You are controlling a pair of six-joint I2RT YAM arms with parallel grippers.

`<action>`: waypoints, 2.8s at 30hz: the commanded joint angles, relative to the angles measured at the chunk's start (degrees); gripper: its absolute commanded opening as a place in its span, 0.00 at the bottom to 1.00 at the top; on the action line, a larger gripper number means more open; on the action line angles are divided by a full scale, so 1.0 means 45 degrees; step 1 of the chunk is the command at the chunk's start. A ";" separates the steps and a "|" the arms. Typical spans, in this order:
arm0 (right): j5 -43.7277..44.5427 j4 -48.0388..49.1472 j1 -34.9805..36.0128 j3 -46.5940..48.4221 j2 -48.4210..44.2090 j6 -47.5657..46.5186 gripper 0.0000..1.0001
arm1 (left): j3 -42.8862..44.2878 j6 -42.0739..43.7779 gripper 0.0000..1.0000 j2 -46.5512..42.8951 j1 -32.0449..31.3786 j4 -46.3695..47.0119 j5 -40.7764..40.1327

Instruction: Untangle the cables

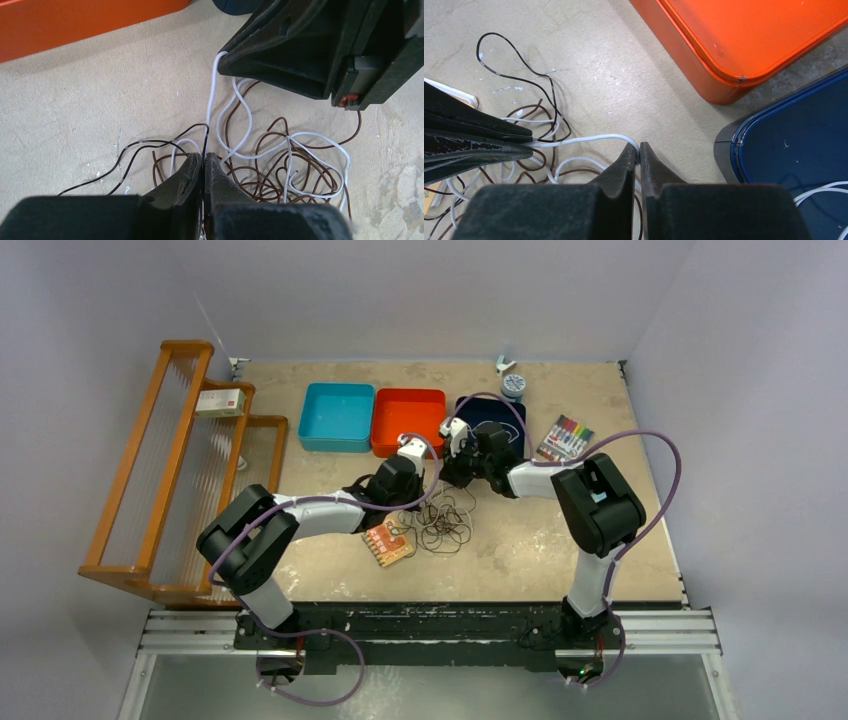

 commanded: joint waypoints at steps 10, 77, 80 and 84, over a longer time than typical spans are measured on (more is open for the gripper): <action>0.2711 -0.0098 0.0008 -0.0537 -0.2980 0.0598 0.00 | -0.0558 -0.0053 0.23 -0.1128 0.0223 0.0813 -0.0869; 1.1900 -0.0807 0.0007 0.4512 -1.2806 -0.0852 0.00 | -0.1733 -0.0722 0.00 0.1003 0.0354 0.2157 -0.1238; 1.2859 -0.0269 0.0013 0.4257 -1.3345 -0.1164 0.00 | -0.1719 -0.0846 0.00 0.1003 0.0424 0.1943 -0.1686; 1.3892 0.0107 0.0003 0.4178 -1.3802 -0.1737 0.00 | -0.1735 -0.1064 0.00 0.1043 0.0585 0.1668 -0.2318</action>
